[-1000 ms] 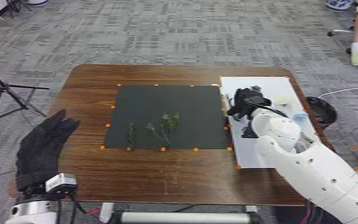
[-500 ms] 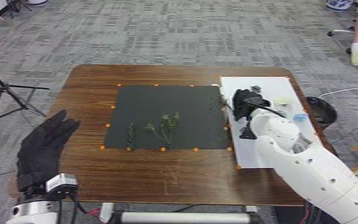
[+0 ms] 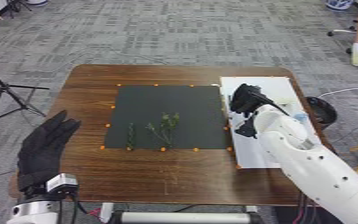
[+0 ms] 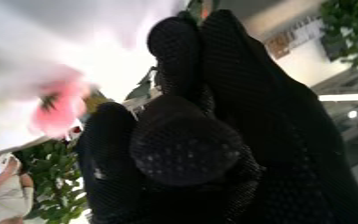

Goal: Arrange flowers

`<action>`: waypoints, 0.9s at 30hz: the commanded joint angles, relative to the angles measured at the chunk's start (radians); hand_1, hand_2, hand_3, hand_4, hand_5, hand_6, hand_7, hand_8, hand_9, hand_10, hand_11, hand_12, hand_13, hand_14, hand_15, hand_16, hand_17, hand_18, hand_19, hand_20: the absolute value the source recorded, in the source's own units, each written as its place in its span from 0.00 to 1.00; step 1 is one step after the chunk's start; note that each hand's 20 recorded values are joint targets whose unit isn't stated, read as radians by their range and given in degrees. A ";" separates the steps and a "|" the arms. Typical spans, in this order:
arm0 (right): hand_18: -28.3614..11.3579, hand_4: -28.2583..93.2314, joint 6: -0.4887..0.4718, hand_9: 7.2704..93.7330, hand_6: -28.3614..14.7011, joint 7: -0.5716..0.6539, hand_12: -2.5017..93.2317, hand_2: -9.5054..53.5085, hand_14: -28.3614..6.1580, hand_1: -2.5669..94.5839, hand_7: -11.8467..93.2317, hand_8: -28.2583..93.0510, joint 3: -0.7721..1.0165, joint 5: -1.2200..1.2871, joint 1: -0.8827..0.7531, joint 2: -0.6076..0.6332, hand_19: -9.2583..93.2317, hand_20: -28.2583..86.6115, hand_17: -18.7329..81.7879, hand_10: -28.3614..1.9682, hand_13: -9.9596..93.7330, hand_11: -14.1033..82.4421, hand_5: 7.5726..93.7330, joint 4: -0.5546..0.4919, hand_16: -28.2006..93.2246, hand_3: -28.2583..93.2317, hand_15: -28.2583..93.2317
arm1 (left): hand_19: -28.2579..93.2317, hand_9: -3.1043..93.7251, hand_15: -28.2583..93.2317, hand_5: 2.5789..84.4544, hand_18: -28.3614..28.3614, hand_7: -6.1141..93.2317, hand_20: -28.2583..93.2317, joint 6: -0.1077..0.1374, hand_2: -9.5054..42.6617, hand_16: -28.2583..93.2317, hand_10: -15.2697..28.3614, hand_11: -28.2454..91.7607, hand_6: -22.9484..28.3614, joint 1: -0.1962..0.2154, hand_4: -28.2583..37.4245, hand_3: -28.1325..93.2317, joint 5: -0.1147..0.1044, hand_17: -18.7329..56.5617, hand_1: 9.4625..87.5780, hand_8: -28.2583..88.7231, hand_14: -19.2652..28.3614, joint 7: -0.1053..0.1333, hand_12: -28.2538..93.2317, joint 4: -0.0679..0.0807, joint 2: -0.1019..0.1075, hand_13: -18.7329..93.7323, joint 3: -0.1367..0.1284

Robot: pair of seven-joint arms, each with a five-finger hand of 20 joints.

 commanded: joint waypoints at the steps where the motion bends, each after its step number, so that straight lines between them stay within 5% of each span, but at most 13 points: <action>1: 0.45 0.16 0.023 0.95 0.57 -0.035 0.56 0.00 0.81 0.72 0.46 0.42 0.016 0.023 0.013 0.047 1.00 0.67 0.85 0.61 1.00 0.33 0.71 -0.128 0.51 0.66 0.70 | 0.32 0.56 0.42 0.60 0.71 0.21 0.41 -0.012 0.07 0.25 0.68 0.43 0.49 0.006 0.07 0.82 -0.007 0.37 0.17 0.18 0.78 -0.012 0.36 -0.002 0.002 0.53 0.003; 14: 0.45 0.17 0.016 0.95 0.57 -0.065 0.56 0.00 0.81 0.71 0.47 0.41 -0.032 0.092 -0.034 0.046 1.00 0.67 0.85 0.61 1.00 0.33 0.71 -0.275 0.51 0.66 0.70 | 0.32 0.56 0.42 0.60 0.71 0.21 0.41 -0.019 0.07 0.25 0.68 0.43 0.49 -0.003 0.07 0.82 -0.006 0.37 0.18 0.18 0.78 -0.021 0.36 0.001 0.009 0.53 0.008; 27: 0.46 0.17 0.010 0.95 0.56 -0.043 0.56 0.00 0.80 0.71 0.47 0.41 -0.130 0.028 -0.045 -0.012 1.00 0.66 0.85 0.61 1.00 0.33 0.71 -0.224 0.51 0.67 0.70 | 0.32 0.56 0.42 0.60 0.71 0.21 0.41 -0.021 0.07 0.25 0.68 0.43 0.49 0.000 0.07 0.82 -0.004 0.37 0.18 0.18 0.78 -0.019 0.36 0.001 0.003 0.53 0.007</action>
